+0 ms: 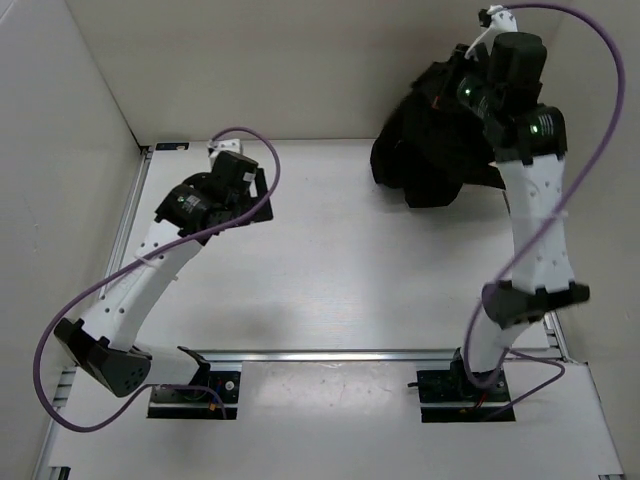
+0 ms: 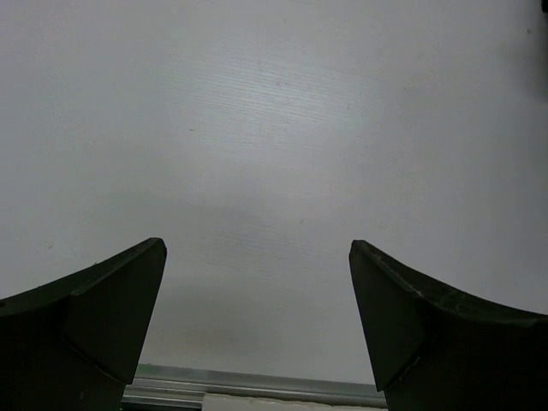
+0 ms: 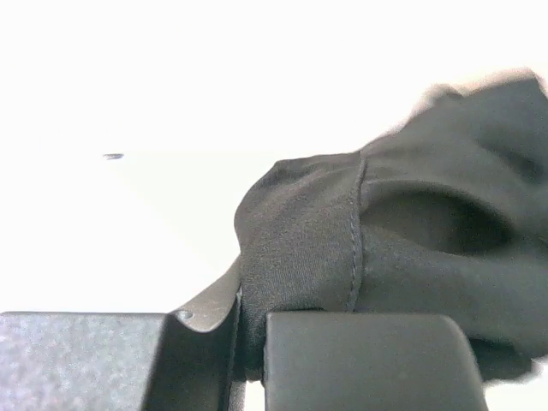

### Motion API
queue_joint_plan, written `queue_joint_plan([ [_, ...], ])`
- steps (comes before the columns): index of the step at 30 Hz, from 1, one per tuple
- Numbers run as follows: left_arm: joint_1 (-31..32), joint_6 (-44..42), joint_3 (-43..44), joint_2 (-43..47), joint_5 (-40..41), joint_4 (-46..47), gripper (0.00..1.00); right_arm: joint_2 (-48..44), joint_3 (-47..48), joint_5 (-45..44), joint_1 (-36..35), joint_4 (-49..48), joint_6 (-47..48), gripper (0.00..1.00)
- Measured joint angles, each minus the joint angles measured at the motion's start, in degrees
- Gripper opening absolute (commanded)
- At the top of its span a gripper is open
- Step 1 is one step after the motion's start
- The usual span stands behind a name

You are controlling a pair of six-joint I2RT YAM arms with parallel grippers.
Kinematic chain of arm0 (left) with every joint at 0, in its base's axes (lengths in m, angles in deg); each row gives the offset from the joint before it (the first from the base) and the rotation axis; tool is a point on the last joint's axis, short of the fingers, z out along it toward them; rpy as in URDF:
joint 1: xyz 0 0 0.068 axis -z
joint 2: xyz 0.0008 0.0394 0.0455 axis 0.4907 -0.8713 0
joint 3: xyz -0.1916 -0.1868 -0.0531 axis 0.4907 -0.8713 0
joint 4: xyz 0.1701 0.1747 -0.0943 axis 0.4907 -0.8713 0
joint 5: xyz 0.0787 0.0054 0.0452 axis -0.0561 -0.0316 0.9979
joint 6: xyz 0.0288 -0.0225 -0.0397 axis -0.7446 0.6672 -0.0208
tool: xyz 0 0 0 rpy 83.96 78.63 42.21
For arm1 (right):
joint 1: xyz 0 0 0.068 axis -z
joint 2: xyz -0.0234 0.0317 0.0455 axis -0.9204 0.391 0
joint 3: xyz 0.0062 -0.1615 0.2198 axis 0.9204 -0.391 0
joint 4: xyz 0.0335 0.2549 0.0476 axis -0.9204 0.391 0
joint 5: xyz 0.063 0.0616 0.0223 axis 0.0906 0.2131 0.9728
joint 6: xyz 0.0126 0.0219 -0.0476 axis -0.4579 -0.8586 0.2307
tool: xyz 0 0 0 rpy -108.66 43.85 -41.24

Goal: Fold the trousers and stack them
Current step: Move the trousers to the center of the board

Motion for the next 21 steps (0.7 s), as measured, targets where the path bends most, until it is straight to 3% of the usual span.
queue_joint_plan([
  [3,-5.7,1.7,0.5,1.0,-1.3,-1.0,1.0,-10.5,-5.4,2.6,-11.3,-3.1,0.9,0.01],
  [6,-12.0,2.6,0.9,2.2,-3.9,-2.5,1.0,-17.7,-17.1,2.9,-22.9,-7.0,0.9,0.14],
  [7,-14.1,2.9,1.2,2.6,-4.5,-3.1,1.0,-18.8,-21.4,1.8,-26.8,-7.9,0.4,0.41],
  [10,-19.3,3.2,2.4,4.3,-6.2,-4.0,1.0,-16.5,-33.3,-3.7,-36.5,-7.5,-0.9,0.99],
  [13,-22.9,2.5,3.1,7.0,-7.6,-4.5,1.0,-8.5,-40.3,-13.9,-44.6,-3.3,-2.0,0.99],
  [16,-24.1,1.3,3.0,9.1,-10.1,-4.4,1.0,-6.8,-47.3,-20.2,-48.5,2.8,-4.1,0.98],
  [17,-24.2,0.9,2.6,9.6,-11.3,-4.1,1.0,-8.2,-49.1,-21.1,-48.0,4.2,-4.9,0.81],
  [21,-22.7,-0.2,-4.8,11.9,-17.4,-1.1,1.0,-21.9,-56.8,-21.5,-35.0,3.7,-7.8,0.43],
])
